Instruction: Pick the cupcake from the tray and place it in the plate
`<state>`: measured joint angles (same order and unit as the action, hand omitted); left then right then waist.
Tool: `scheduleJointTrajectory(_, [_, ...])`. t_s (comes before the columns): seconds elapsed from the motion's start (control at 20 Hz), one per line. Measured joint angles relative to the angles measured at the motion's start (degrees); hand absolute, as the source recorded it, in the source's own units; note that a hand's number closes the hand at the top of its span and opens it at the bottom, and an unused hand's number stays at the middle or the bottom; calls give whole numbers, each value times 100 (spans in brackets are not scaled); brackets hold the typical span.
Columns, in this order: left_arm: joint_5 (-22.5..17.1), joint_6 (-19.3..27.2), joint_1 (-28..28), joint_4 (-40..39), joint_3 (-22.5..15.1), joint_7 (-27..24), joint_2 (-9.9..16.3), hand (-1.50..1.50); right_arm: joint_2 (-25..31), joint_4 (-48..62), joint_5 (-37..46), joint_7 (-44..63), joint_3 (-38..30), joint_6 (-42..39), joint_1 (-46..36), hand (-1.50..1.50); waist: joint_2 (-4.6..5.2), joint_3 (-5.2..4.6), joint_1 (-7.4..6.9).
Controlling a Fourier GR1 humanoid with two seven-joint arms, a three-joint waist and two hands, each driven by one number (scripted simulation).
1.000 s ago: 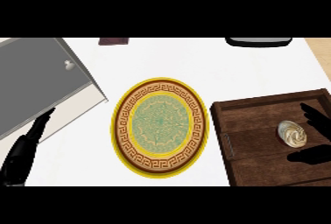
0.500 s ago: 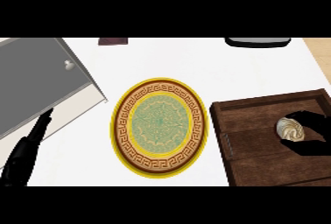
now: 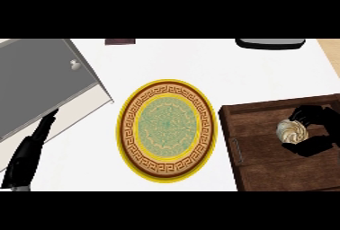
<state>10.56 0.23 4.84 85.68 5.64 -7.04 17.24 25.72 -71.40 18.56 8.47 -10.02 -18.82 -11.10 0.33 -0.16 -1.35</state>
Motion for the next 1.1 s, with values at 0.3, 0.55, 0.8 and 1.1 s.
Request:
scheduleJointTrajectory(0.3, [41,-152,-331,-30,-196,1,-9,0,799,87,1211,-1067,1083,-225,-1042,150,143,21,-491])
scheduleJointTrajectory(0.55, [87,-99,-370,-82,-214,-7,-64,0,943,880,1789,-2227,1304,423,-1921,150,142,32,-467])
scheduleJointTrajectory(0.8, [111,-14,-274,-80,-168,-32,-110,0,920,1624,1835,-3426,1059,1187,-2603,150,98,30,-318])
scheduleJointTrajectory(1.1, [93,9,-221,-115,-53,34,-95,0,719,1947,1296,-4668,806,981,-3284,150,29,18,-113])
